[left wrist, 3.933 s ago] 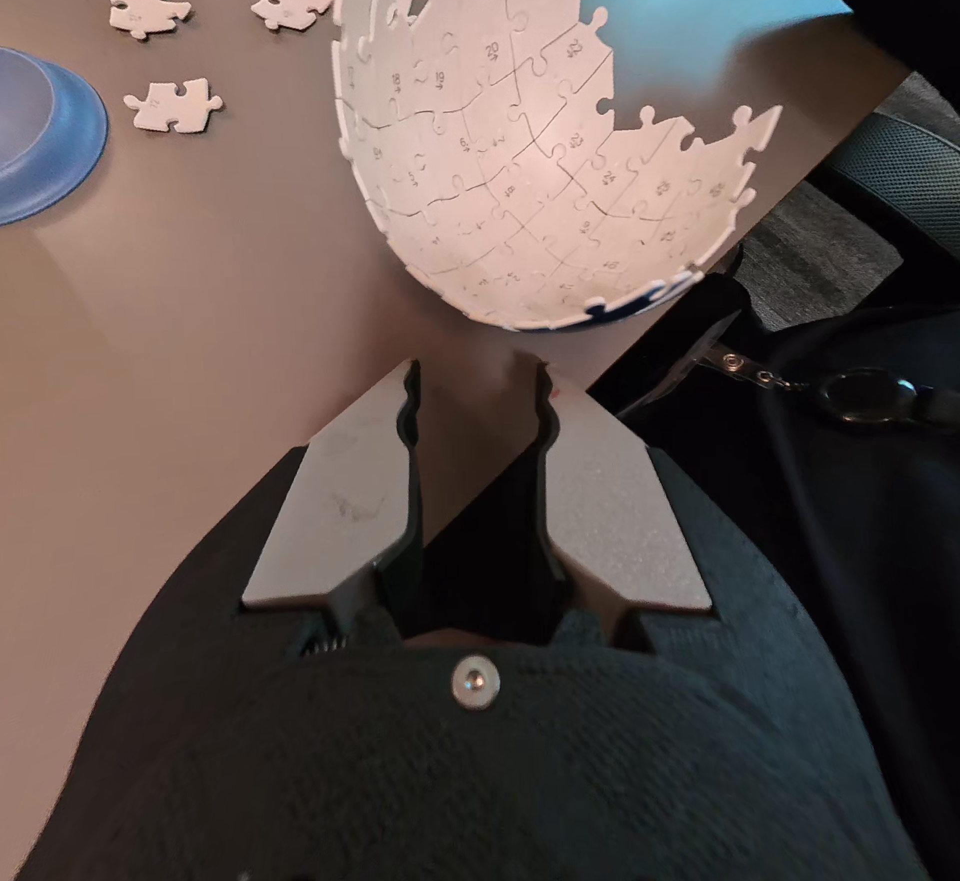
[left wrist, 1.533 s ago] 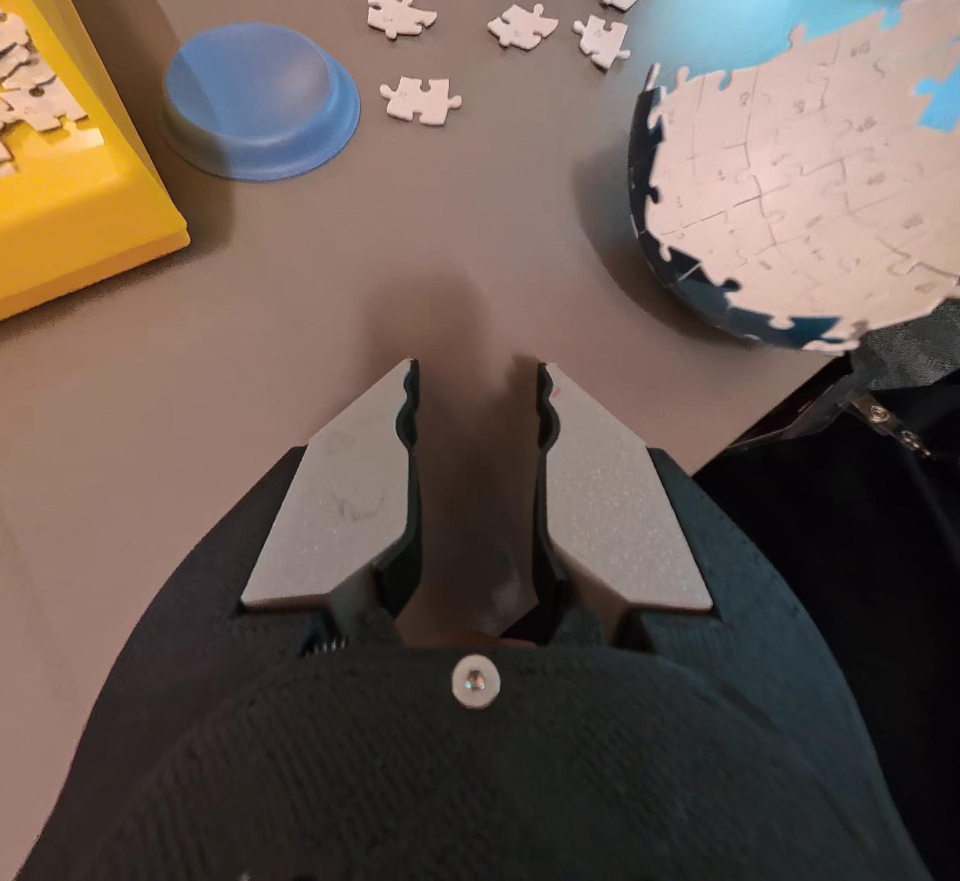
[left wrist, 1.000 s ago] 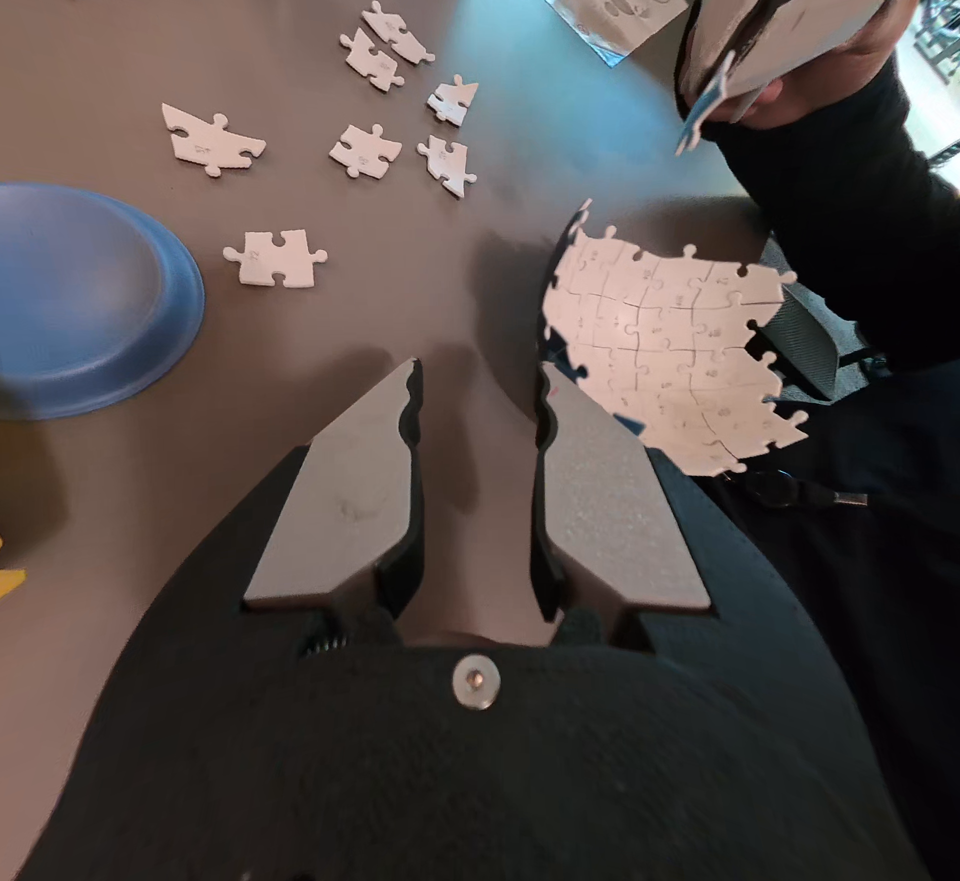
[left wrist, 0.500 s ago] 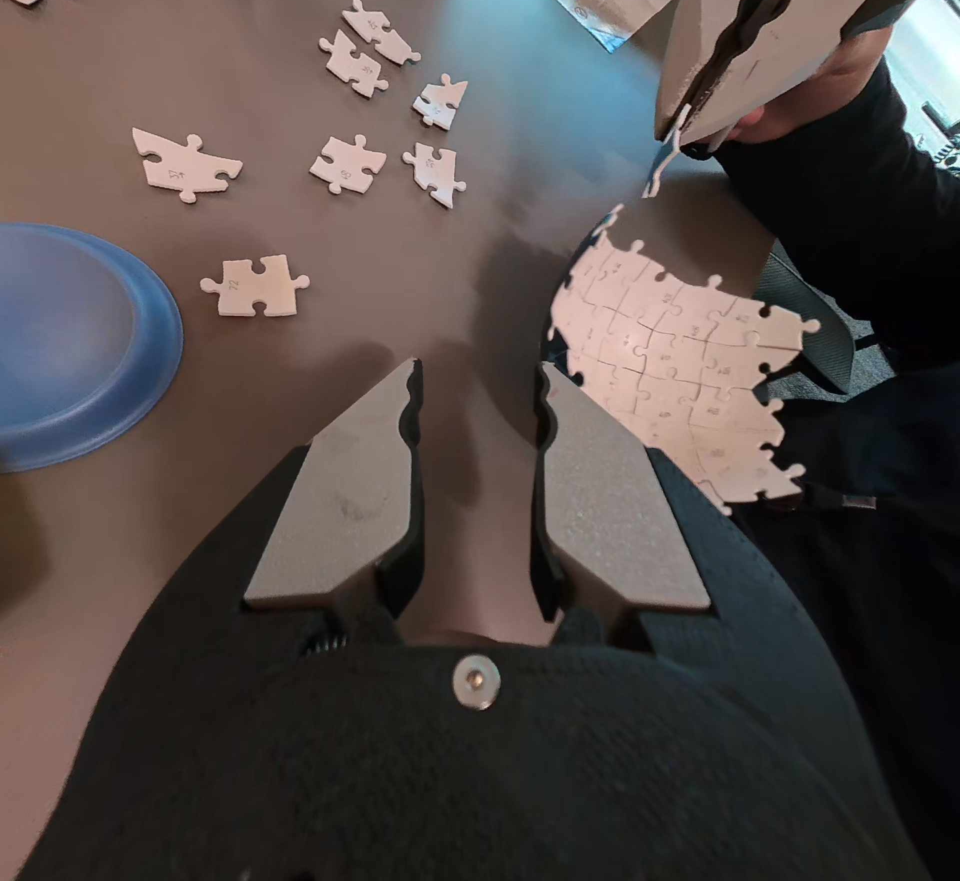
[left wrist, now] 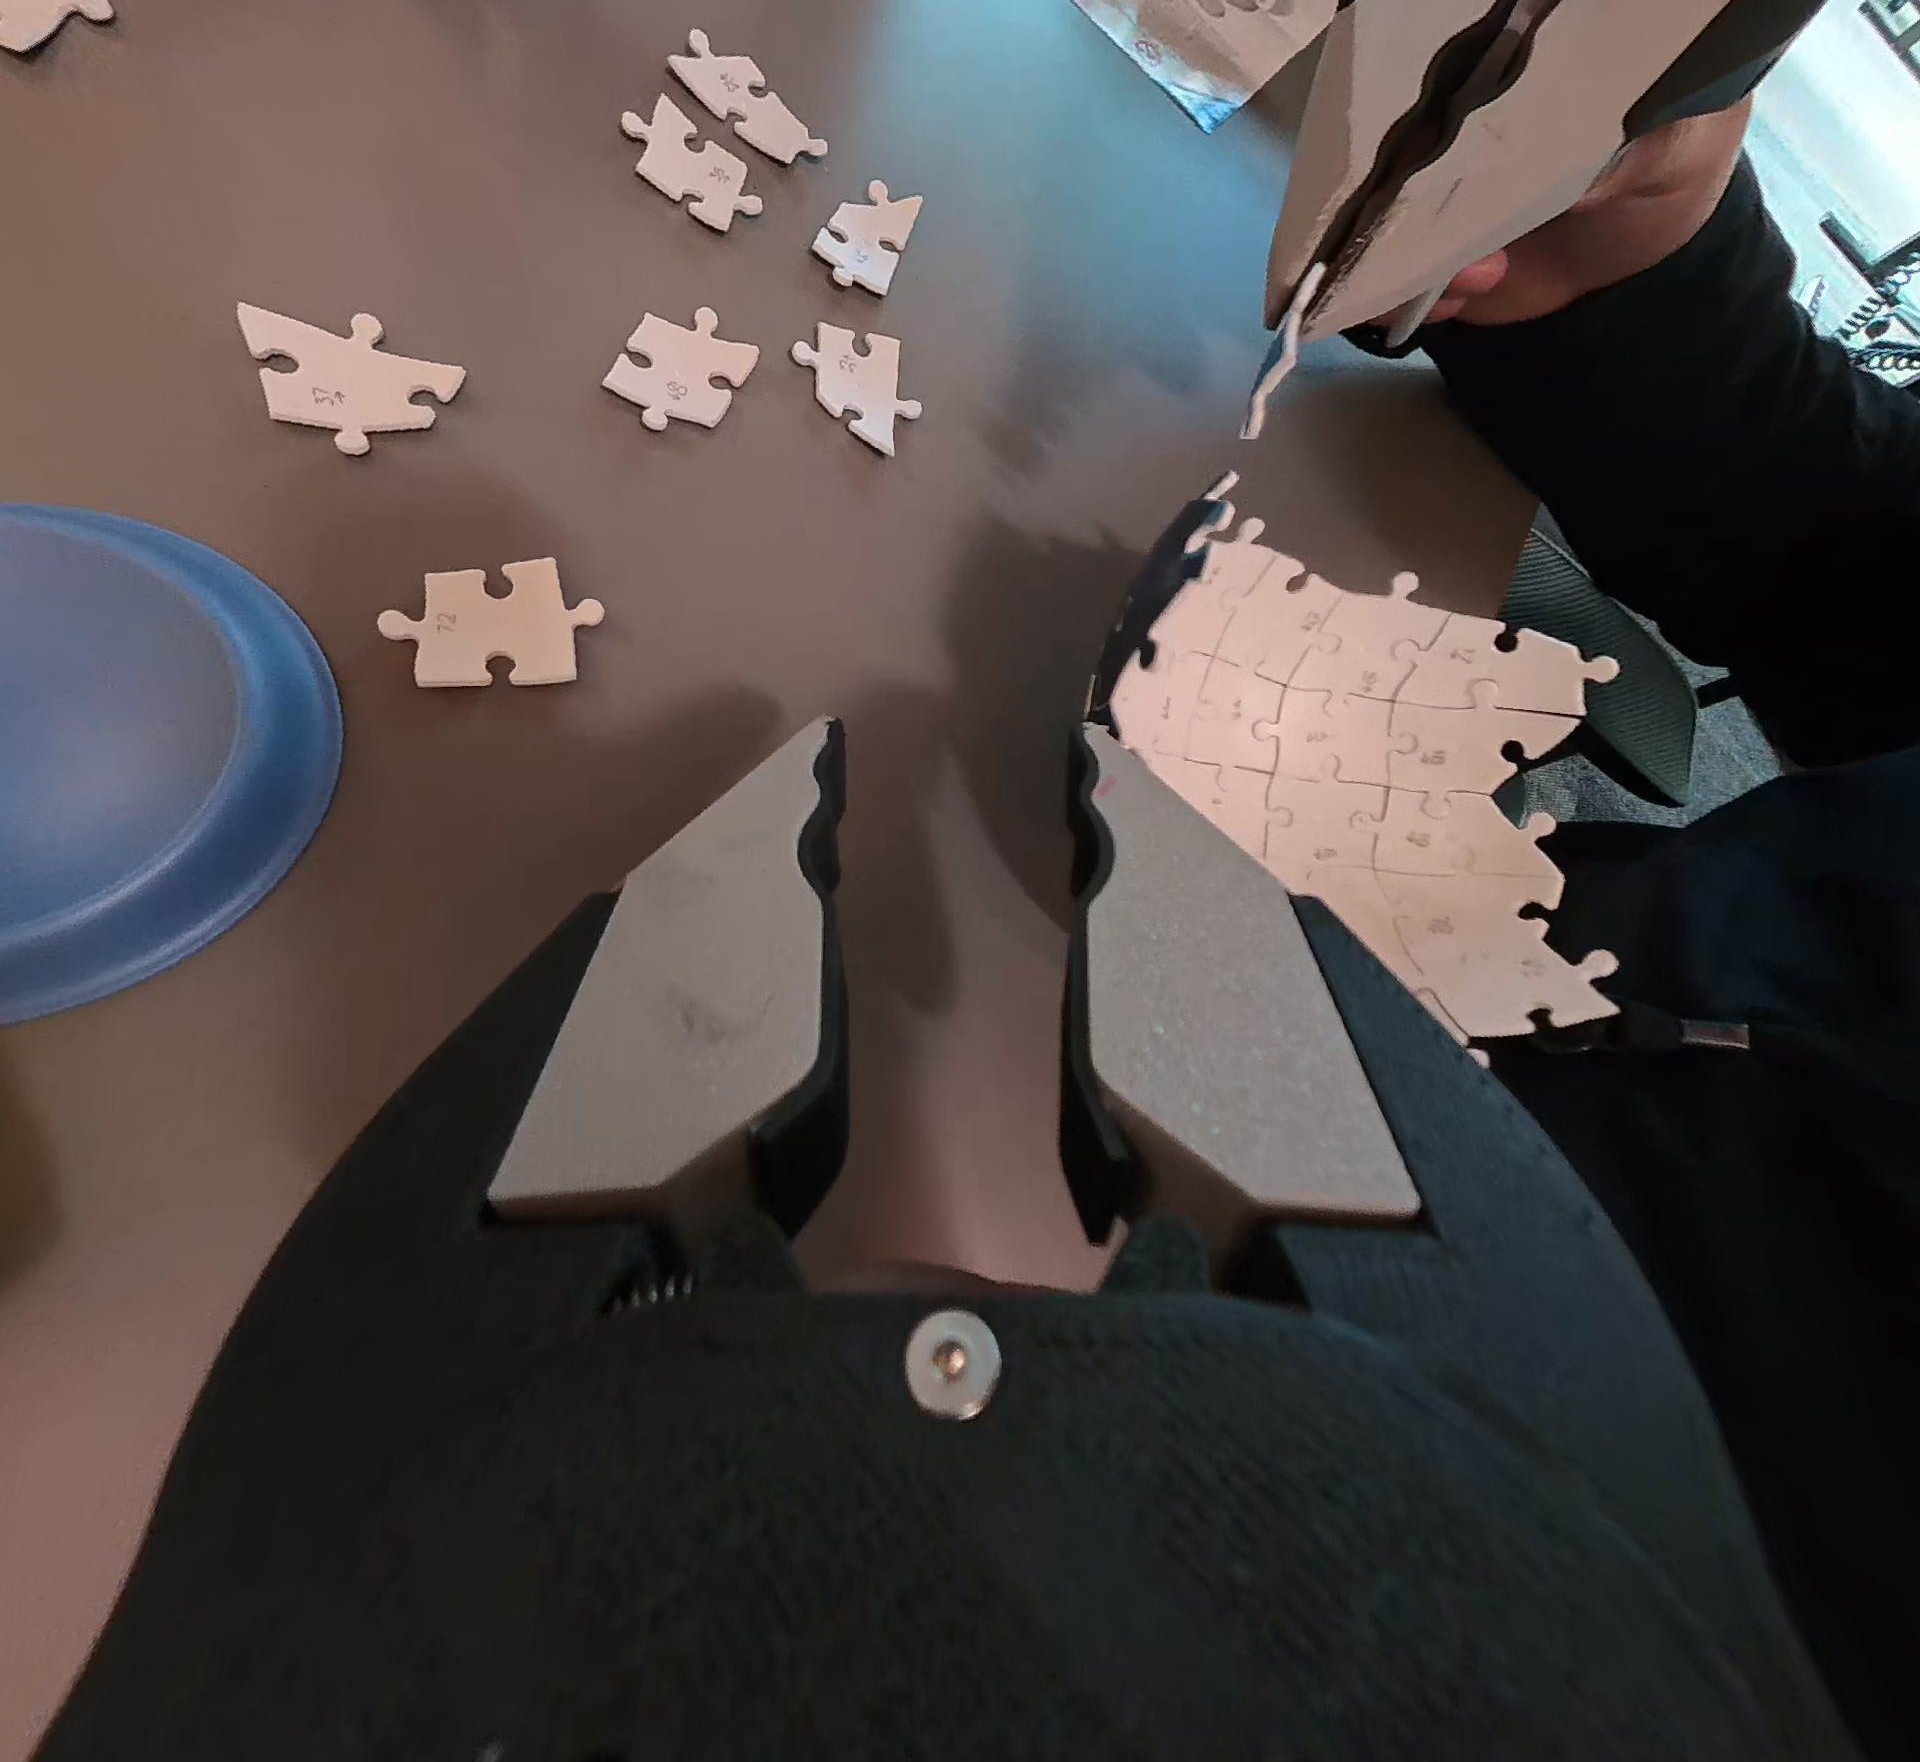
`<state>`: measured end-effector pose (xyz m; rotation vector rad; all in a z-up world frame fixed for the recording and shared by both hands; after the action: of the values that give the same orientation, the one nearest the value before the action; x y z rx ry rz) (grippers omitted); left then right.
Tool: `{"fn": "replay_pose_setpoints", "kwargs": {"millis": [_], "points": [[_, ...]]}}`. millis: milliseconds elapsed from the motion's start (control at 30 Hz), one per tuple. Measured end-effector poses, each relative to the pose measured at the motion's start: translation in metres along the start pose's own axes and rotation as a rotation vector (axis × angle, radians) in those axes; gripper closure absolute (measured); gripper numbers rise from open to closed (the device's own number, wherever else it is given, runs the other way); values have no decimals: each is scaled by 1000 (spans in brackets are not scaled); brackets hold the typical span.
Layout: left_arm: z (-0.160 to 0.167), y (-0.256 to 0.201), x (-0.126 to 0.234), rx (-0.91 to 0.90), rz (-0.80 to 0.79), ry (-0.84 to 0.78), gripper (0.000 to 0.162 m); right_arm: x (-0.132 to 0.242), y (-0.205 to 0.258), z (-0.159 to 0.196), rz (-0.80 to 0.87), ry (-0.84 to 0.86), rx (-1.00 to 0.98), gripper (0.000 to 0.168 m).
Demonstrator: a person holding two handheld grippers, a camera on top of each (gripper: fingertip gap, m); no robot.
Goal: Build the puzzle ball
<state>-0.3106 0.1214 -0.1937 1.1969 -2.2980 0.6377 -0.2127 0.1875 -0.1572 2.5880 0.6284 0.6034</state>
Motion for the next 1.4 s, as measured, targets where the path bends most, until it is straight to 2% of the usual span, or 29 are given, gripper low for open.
{"fn": "replay_pose_setpoints", "kwargs": {"millis": [433, 800, 1100, 1400], "points": [[1, 1, 0, 6, -1, 1, 121, -2, 3, -5, -98, -62, -97, 168], [-1, 3, 1, 9, -8, -6, 121, 13, 9, -21, -327, -177, -326, 168], [-3, 7, 4, 5, -25, -7, 121, 12, 4, -18, -308, -170, -341, 168], [-19, 13, 25, 2, -63, -55, 121, 11, 6, -20, -348, -182, -373, 168]]}}
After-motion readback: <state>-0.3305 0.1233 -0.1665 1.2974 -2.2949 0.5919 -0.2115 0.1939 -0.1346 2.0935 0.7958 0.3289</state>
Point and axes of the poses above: each gripper's, where its closed fingertips meet, x back along the fingers, z out of its underside, y = z × x across the jaws, the point moved 2 cm from there along x, back along the fingers, and after that the axes turned 13 degrees about -x, right-handed, at the moved point
